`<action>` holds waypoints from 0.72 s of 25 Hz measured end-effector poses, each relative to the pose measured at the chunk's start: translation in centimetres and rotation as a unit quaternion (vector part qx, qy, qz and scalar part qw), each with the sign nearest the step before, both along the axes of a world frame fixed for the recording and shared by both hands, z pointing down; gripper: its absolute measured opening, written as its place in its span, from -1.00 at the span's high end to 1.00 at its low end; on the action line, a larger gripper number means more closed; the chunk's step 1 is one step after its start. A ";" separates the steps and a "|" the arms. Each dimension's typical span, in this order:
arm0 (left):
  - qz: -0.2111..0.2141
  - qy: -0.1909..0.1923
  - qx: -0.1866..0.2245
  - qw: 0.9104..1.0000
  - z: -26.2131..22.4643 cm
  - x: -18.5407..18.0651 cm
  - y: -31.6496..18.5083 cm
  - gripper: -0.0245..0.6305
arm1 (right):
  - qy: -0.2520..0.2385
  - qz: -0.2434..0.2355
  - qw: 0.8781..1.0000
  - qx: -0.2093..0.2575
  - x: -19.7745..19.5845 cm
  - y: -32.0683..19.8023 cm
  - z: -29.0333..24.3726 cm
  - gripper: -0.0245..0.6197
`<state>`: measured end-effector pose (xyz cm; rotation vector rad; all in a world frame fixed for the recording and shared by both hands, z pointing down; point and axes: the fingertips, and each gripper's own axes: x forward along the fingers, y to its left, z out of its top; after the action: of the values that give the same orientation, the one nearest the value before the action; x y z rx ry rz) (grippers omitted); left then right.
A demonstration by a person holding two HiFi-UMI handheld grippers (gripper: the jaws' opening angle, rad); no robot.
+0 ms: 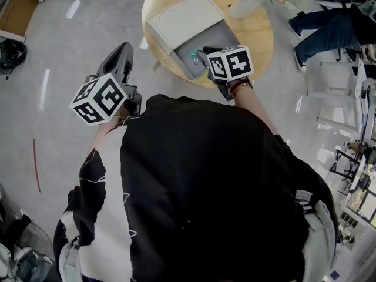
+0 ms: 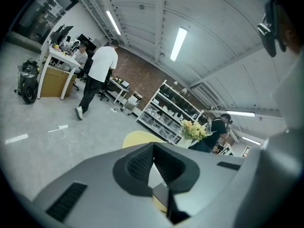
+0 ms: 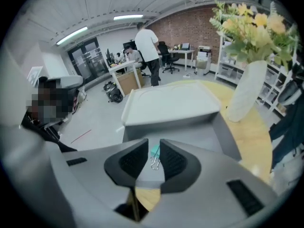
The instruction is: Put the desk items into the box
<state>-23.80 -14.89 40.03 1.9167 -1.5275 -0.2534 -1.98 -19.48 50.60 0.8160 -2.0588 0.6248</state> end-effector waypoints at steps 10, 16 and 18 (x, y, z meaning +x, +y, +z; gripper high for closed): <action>-0.031 -0.039 0.030 0.998 -3.1 -2.9 -0.3 0.90 | -0.167 0.069 0.970 0.163 -4.6 -4.4 -13.0 0.91; -0.041 -0.086 0.055 0.994 -5.1 -4.3 0.0 0.90 | -0.190 0.077 0.945 0.255 -5.1 -5.3 -17.0 0.91; -0.043 -0.093 0.059 0.993 -5.2 -4.5 0.1 0.90 | -0.178 0.067 0.944 0.271 -5.5 -5.3 -17.0 0.91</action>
<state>-28.26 -14.79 34.82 2.0143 -1.7554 -0.2120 -7.45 -24.80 33.61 1.2365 -2.5758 0.2832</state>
